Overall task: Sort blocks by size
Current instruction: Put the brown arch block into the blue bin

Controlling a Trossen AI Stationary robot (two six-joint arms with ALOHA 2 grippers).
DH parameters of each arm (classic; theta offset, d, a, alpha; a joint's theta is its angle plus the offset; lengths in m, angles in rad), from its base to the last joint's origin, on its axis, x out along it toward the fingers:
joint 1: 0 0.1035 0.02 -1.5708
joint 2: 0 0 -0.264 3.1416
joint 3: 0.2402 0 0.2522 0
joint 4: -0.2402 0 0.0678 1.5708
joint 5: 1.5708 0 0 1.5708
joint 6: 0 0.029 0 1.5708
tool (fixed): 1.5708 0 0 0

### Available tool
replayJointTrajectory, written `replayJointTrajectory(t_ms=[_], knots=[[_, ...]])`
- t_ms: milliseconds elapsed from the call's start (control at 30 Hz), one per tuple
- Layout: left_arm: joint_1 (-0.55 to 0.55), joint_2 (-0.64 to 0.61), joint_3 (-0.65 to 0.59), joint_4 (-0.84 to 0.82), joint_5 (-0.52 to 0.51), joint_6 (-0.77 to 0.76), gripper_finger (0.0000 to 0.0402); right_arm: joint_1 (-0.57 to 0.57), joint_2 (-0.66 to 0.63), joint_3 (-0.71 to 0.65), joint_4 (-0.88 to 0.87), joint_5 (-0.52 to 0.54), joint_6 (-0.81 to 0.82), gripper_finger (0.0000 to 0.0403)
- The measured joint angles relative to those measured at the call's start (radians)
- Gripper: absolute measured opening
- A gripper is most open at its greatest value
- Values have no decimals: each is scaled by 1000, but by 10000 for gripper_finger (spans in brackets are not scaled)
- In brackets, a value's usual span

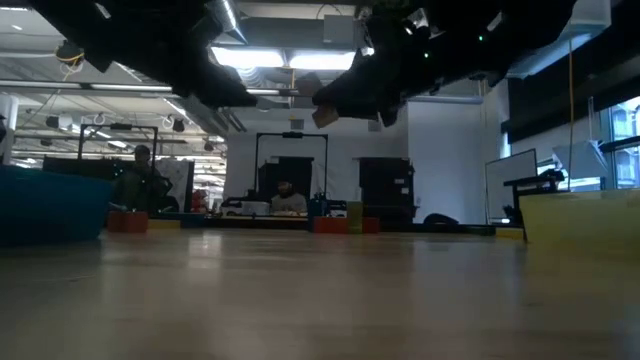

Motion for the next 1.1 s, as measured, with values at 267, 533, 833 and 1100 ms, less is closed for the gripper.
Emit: replayJointTrajectory(t_ms=[267,533,833,1100], knots=[[-28,41,0,62,45,-5,196,13,53,0,90,0,-30,143],[-76,83,0,157,90,-30,196,36,126,11,223,-51,-36,145],[-74,87,0,178,-23,-32,196,57,180,104,202,-25,-73,145],[-81,88,0,170,-16,-37,196,57,209,141,178,27,-75,145]])
